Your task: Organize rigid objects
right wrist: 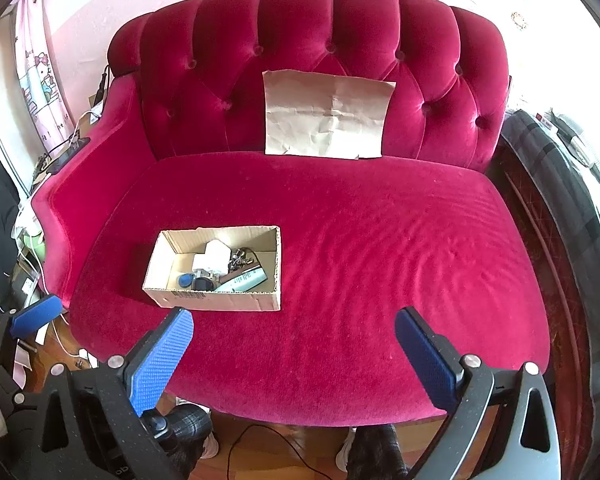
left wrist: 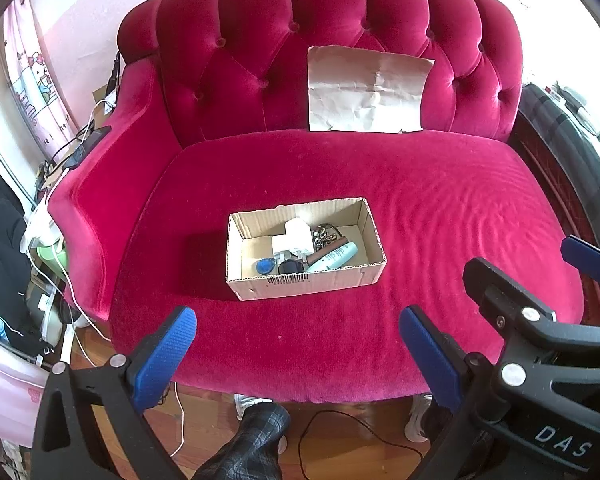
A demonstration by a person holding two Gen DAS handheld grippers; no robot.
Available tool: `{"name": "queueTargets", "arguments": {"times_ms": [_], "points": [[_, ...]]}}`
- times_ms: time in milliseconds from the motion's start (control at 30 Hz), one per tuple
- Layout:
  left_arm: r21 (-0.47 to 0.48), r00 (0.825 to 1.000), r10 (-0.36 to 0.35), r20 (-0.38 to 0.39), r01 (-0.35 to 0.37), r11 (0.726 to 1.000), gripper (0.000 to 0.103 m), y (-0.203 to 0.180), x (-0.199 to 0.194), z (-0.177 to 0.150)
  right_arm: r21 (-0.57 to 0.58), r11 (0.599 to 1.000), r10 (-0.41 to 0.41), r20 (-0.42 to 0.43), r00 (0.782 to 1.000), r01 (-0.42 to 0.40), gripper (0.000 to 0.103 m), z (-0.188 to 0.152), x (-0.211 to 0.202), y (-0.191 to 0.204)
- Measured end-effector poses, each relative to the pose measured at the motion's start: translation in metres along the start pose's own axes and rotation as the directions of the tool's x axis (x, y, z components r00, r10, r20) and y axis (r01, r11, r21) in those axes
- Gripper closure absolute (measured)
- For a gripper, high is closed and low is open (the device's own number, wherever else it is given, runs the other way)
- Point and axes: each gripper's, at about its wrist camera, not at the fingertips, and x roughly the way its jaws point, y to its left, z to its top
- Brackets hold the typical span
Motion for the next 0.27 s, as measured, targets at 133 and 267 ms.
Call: {"name": "queueTargets", "arguments": {"times_ms": [133,267], "points": [[-0.003,1.000,-0.009,0.005,0.009,1.000,0.000,-0.0004,0.0013,-0.0011,0.001,1.000,0.002,0.002,1.000,-0.002,0.000,-0.0005,-0.0007,-0.0017],[-0.002,1.000,-0.020,0.008,0.020,1.000,0.000,-0.0018,0.0057,-0.0008,0.005,1.000,0.004,0.003,1.000,-0.004,0.000,-0.0007,0.0014,-0.0035]]}}
